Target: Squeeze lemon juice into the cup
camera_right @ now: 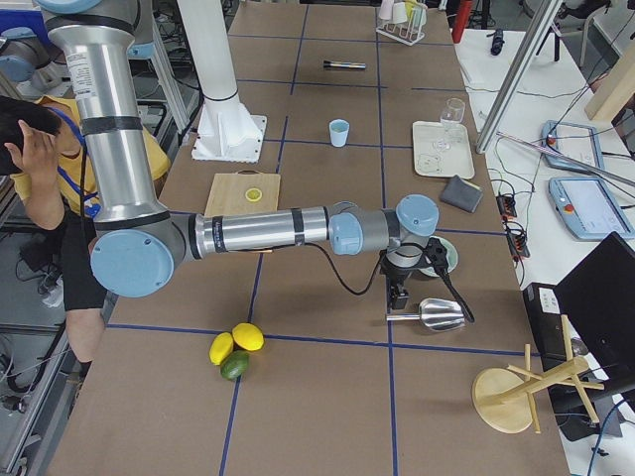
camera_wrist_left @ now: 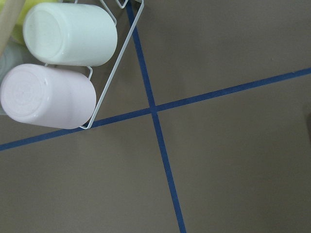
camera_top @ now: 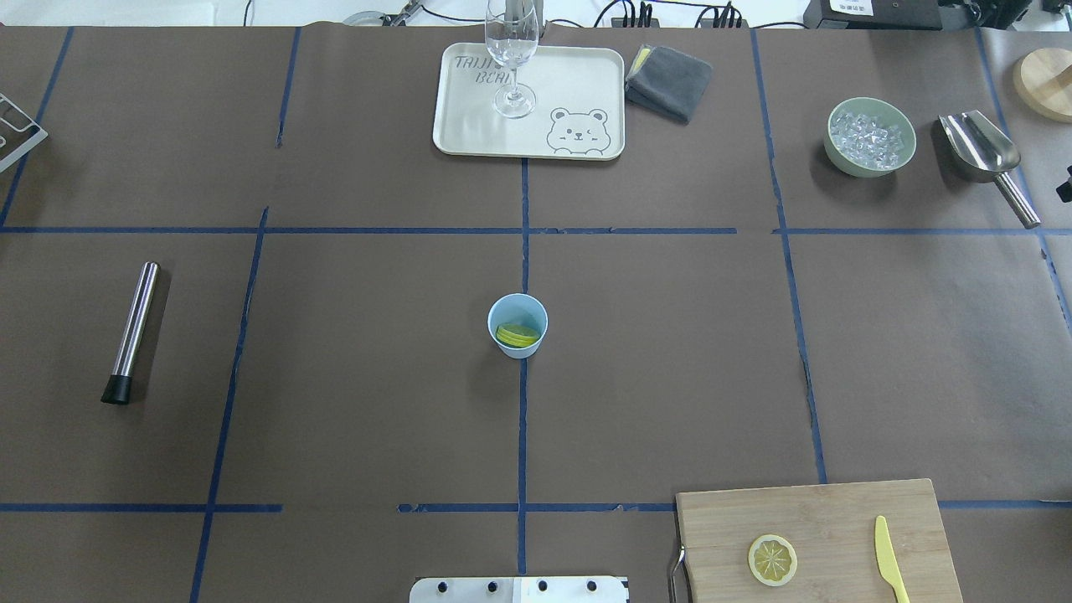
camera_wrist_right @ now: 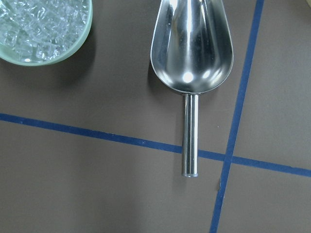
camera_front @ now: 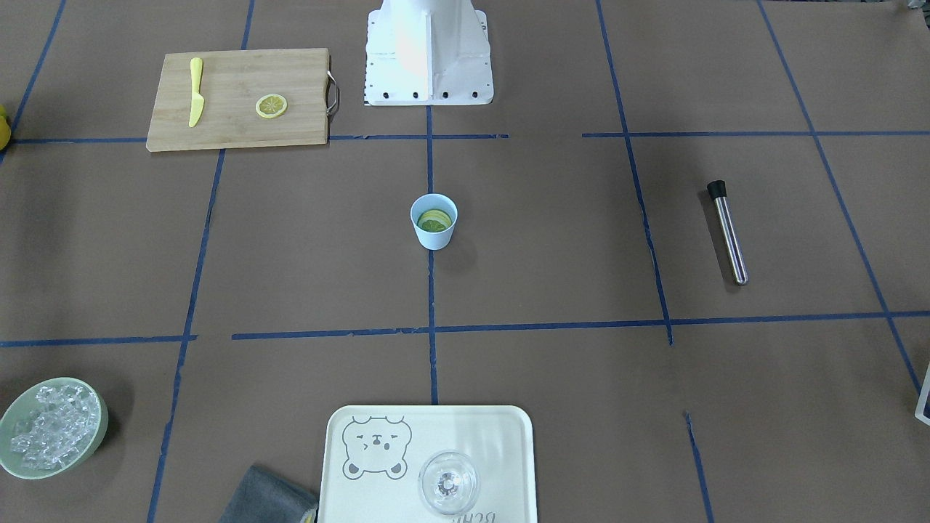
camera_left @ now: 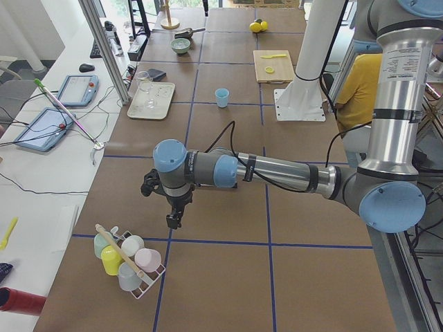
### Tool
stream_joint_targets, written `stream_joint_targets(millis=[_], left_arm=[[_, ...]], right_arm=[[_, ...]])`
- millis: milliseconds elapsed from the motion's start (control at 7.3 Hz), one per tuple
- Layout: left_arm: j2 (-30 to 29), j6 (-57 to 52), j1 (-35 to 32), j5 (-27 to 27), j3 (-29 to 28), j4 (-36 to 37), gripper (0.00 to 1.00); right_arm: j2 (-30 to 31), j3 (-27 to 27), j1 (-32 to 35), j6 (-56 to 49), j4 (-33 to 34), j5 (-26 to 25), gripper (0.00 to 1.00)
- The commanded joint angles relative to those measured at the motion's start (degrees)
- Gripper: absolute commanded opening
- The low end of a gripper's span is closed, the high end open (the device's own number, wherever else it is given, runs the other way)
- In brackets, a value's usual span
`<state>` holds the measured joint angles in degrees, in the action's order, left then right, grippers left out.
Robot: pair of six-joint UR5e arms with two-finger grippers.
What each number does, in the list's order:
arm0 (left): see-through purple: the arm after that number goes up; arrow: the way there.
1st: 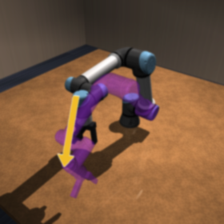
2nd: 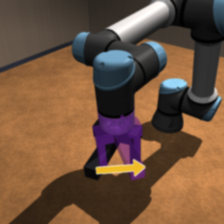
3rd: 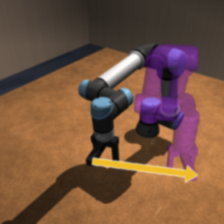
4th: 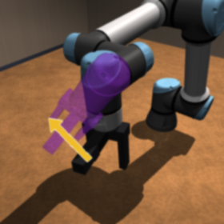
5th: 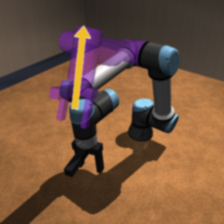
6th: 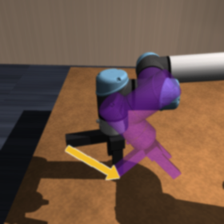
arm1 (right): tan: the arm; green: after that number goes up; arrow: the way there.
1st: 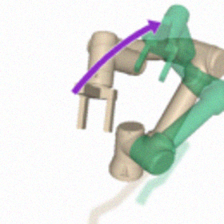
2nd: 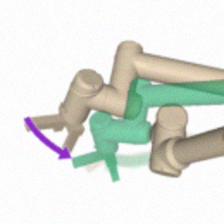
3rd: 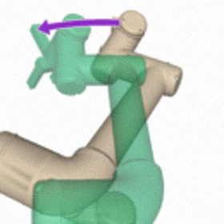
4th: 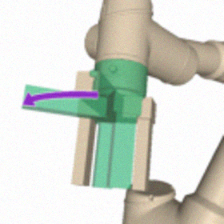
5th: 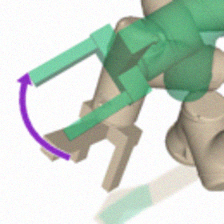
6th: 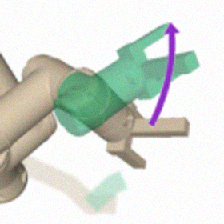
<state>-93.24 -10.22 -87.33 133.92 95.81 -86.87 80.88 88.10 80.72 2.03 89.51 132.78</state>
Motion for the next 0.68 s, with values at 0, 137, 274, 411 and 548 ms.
stream_joint_targets(millis=[0, 137, 274, 411, 548], left_arm=[[-0.9, 0.1, 0.1, -0.1, 0.7, 0.1, 1.0], [-0.9, 0.1, 0.1, -0.3, -0.2, 0.1, 1.0], [-0.9, 0.3, 0.1, -0.2, -0.3, -0.1, 1.0], [-0.9, 0.4, 0.2, 0.0, -1.1, -0.2, 1.0], [-0.9, 0.4, 0.2, 0.1, -1.0, -0.2, 1.0]], right_arm=[[0.2, 0.1, 0.1, -0.1, 0.0, 0.2, 1.0], [0.5, -0.1, 0.1, -0.1, 0.0, 0.6, 1.0], [0.6, 0.1, 0.1, 0.0, 0.0, 1.1, 1.0], [0.6, -0.2, 0.1, 0.3, 0.0, 1.8, 1.0], [0.5, -0.4, 0.1, 0.4, -0.4, 1.7, 1.0]])
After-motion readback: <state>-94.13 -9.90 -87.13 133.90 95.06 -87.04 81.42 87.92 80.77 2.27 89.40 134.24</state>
